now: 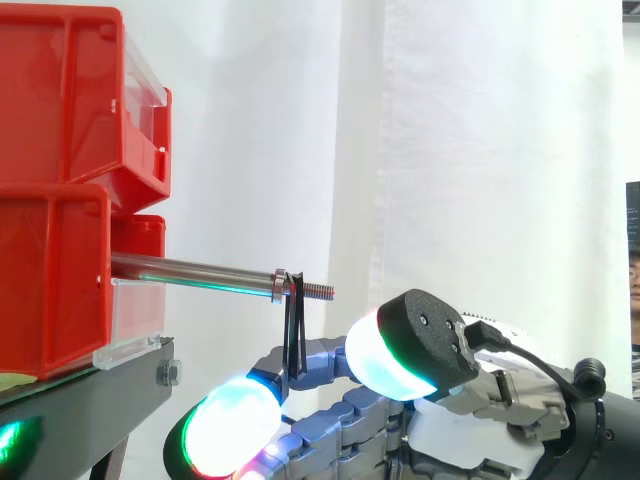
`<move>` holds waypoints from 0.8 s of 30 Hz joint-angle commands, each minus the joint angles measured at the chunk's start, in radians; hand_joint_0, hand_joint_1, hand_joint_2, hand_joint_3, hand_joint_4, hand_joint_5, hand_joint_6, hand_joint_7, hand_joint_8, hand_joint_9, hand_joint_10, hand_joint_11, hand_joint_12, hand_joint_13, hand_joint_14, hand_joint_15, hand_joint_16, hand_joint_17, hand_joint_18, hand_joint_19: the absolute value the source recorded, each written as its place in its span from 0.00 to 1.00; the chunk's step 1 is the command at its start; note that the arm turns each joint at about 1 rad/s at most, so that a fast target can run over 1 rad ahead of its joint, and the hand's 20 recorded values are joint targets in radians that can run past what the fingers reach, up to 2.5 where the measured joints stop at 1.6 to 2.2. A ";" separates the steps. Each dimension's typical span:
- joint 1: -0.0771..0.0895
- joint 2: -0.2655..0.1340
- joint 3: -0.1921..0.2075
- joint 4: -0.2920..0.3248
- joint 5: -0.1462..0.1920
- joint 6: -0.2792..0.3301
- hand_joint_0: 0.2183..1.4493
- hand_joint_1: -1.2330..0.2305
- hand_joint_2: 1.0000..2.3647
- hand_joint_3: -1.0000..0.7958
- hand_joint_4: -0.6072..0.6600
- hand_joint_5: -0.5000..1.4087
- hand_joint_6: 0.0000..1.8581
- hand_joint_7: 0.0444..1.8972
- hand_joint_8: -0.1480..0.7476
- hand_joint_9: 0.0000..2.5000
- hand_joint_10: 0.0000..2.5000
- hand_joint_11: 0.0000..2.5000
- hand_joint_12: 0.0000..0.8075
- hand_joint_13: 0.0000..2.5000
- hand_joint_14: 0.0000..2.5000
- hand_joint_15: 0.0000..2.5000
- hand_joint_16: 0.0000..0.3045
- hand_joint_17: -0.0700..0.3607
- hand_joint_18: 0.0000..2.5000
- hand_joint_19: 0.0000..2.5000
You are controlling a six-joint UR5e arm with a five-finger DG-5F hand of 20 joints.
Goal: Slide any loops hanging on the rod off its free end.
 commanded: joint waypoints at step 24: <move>0.004 0.000 0.002 0.003 0.010 0.066 0.31 0.43 0.01 0.33 0.73 0.20 0.27 0.53 0.51 0.33 0.00 0.09 0.44 0.33 0.00 0.10 0.13 0.38 0.27 0.15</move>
